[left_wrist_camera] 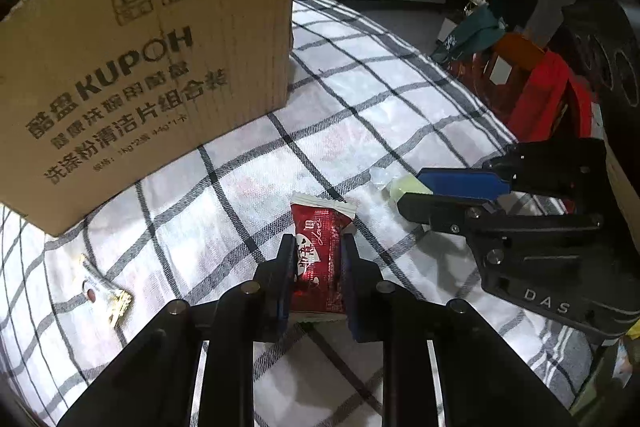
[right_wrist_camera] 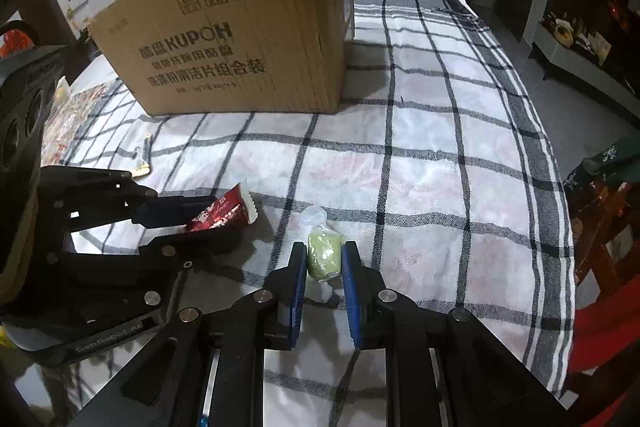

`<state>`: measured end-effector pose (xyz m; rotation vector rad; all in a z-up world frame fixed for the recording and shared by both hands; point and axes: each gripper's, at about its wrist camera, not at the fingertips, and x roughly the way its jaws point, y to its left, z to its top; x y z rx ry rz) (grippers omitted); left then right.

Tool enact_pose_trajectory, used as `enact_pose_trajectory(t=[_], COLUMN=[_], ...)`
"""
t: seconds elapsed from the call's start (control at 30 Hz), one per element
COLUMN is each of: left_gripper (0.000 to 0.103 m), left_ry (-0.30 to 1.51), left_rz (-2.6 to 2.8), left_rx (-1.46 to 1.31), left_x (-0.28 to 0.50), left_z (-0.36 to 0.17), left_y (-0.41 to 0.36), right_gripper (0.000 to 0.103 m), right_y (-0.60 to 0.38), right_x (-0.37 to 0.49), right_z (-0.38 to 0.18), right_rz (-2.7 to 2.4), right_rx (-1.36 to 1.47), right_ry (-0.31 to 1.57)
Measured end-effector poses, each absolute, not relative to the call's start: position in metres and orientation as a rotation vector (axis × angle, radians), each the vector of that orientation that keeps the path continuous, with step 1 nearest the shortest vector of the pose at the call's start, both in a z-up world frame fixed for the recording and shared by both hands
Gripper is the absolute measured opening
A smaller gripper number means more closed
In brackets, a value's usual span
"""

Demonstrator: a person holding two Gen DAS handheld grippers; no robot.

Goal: Organize snacks
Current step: 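Grasp the red candy bag with the left tool while the right grasps the green sweet, then carry both items over the box and open both tools to drop them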

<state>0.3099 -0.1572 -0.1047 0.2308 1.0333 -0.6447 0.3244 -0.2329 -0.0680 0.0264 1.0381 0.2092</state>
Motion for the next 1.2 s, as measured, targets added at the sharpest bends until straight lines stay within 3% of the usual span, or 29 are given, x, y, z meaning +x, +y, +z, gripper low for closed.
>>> enact_pose_trajectory(t=[1.2], left_gripper=[0.022], left_ry=[0.769], left_rz=[-0.484], left_rx=[0.111], left_x=[0.283], left_z=[0.033], left_y=[-0.069], right_gripper=[0.019], right_y=[-0.18], right_x=[0.308], right_z=[0.057], right_rz=[0.254], right_rx=[0.109], right_ry=[0.753])
